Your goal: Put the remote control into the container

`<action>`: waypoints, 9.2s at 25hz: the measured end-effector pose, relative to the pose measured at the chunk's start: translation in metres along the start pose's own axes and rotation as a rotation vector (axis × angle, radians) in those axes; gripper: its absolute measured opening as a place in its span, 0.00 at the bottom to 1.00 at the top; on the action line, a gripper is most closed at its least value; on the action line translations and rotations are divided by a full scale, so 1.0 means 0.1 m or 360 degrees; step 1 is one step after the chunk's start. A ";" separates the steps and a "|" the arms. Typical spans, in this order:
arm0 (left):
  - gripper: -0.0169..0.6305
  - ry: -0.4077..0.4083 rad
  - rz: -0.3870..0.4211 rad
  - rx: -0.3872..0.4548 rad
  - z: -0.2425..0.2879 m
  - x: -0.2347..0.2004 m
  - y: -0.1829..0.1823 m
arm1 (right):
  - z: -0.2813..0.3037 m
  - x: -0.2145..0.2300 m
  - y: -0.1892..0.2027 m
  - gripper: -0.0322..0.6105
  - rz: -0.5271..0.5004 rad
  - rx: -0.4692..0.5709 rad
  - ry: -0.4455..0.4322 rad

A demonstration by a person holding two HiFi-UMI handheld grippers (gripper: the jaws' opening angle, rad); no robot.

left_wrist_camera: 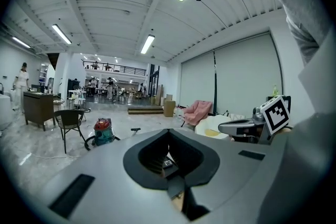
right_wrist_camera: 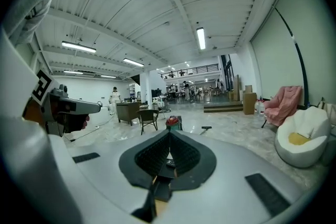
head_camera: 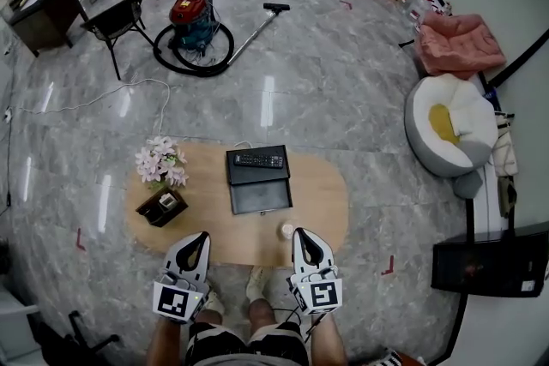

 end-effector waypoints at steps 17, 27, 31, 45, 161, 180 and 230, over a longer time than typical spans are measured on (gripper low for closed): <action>0.04 -0.0251 -0.0043 -0.0227 -0.03 -0.35 0.93 | 1.23 0.39 0.60 0.07 -0.0341 -0.0251 -0.0247; 0.04 -0.0347 -0.0148 -0.0298 0.03 -0.40 1.34 | 1.92 0.49 1.18 0.07 -0.0611 -0.0479 -0.0367; 0.04 -0.0373 -0.0173 -0.0315 0.08 -0.44 1.42 | 2.15 0.51 1.34 0.10 -0.0686 -0.0554 -0.0420; 0.04 -0.0531 -0.0247 -0.0357 0.20 -0.71 1.67 | 2.86 0.70 1.92 0.25 -0.0953 -0.0860 -0.0606; 0.04 -0.0319 -0.0221 -0.0307 -0.53 -0.89 1.65 | 2.00 0.51 2.12 0.20 -0.1280 -0.1087 -0.0414; 0.04 -0.0368 -0.0293 -0.0387 -0.46 -0.81 2.02 | 2.03 0.66 2.97 0.20 -0.1344 -0.1300 -0.0521; 0.04 -0.0458 -0.0389 -0.0494 -0.36 -0.67 2.48 | 2.28 0.81 3.51 0.21 -0.1325 -0.1407 -0.0668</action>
Point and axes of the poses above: the fingertips, and each gripper's own axes: z forward along the fingers, x to its right, y out of its underside, the point moved 2 cm from there along -z, backward along the fingers, and after that the axes turned 11 degrees about z, right-handed, at the moved point
